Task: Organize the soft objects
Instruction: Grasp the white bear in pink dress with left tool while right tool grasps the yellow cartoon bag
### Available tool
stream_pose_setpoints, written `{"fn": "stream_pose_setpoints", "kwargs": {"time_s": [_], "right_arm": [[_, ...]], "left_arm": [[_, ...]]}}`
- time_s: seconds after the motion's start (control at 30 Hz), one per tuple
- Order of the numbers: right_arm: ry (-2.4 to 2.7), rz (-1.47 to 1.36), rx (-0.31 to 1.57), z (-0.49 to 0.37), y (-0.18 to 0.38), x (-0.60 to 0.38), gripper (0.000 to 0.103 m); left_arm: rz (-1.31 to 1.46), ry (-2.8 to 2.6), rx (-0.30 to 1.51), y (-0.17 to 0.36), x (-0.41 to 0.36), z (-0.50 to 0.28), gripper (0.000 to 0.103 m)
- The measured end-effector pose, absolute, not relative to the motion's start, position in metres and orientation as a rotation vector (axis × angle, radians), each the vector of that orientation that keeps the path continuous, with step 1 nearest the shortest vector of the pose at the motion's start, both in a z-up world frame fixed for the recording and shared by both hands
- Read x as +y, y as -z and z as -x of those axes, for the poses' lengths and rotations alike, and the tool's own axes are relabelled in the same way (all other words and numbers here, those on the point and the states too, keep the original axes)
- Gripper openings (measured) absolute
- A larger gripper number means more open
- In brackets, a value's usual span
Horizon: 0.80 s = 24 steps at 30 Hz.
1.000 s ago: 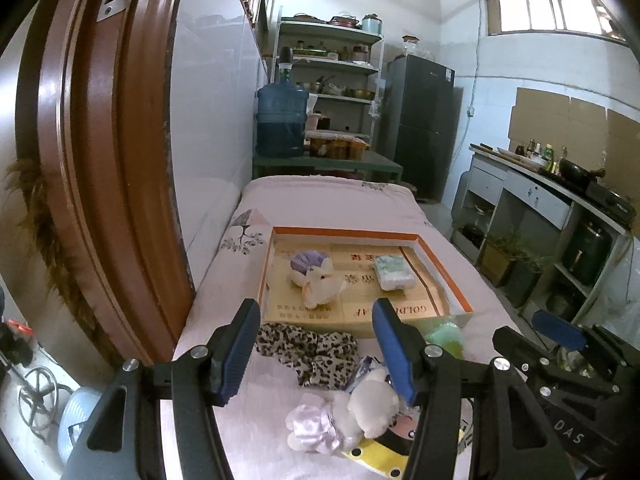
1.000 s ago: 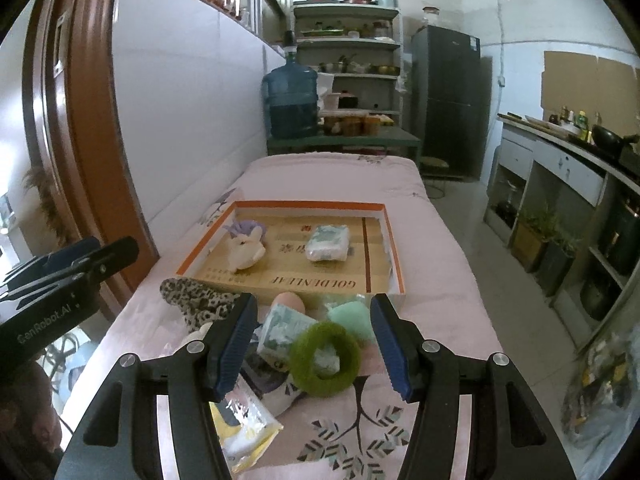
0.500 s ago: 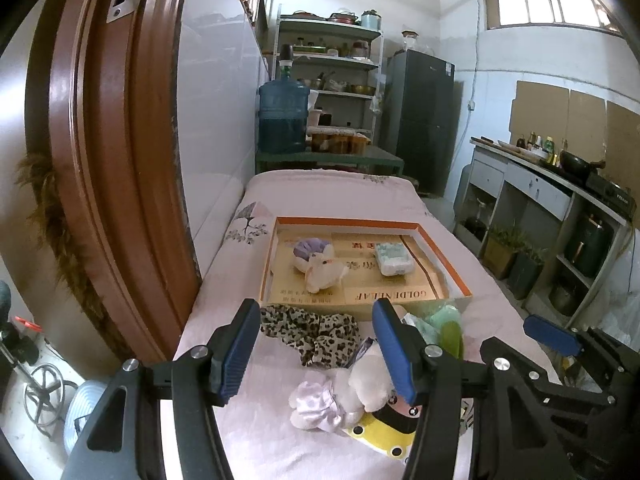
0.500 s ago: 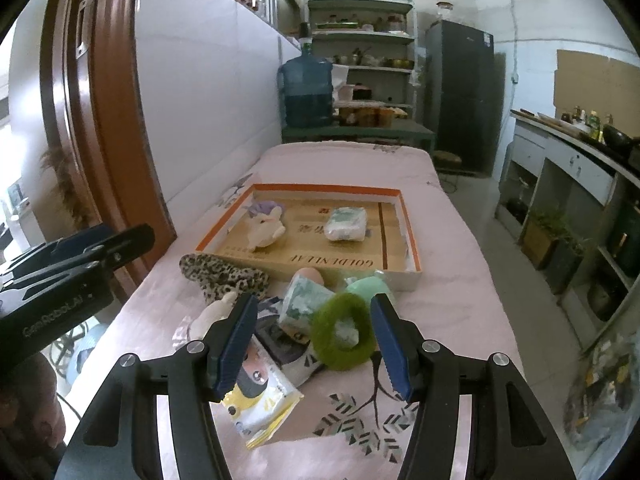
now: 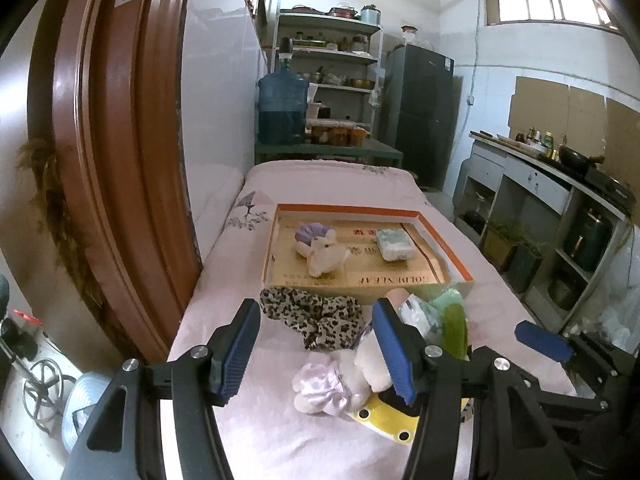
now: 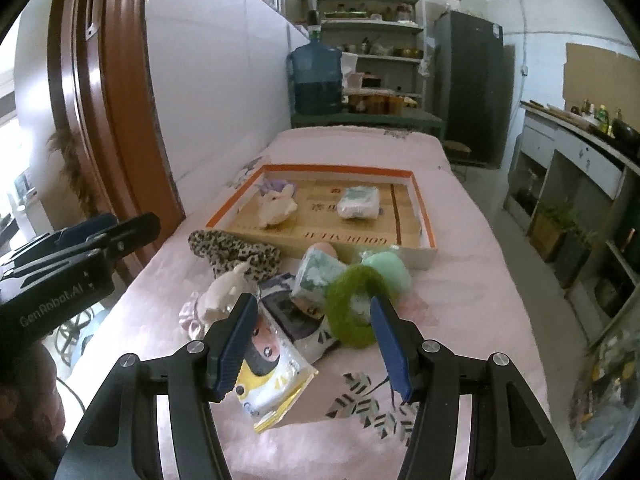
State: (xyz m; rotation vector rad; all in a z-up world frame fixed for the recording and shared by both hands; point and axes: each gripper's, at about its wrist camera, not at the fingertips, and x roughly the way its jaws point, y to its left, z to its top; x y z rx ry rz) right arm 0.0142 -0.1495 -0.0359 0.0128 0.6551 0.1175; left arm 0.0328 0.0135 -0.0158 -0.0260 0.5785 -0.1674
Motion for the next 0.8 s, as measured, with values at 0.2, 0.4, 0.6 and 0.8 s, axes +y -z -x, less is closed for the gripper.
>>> {"fn": "stream_pose_setpoints", "kwargs": {"time_s": [0.2, 0.4, 0.6, 0.8], "right_arm": [[-0.151, -0.023, 0.695, -0.014, 0.053, -0.149, 0.061], [-0.206, -0.059, 0.763, -0.016, 0.077, -0.149, 0.061], [-0.248, -0.092, 0.817, -0.024, 0.096, -0.149, 0.060], [-0.279, -0.098, 0.860, -0.029, 0.111, -0.147, 0.060]], "left_arm": [[0.012, 0.220, 0.584, 0.027, 0.013, -0.028, 0.059], [-0.007, 0.260, 0.603, 0.042, 0.011, -0.025, 0.059], [-0.026, 0.320, 0.630, 0.058, 0.005, -0.029, 0.059], [-0.084, 0.398, 0.632, 0.069, -0.002, -0.034, 0.059]]}}
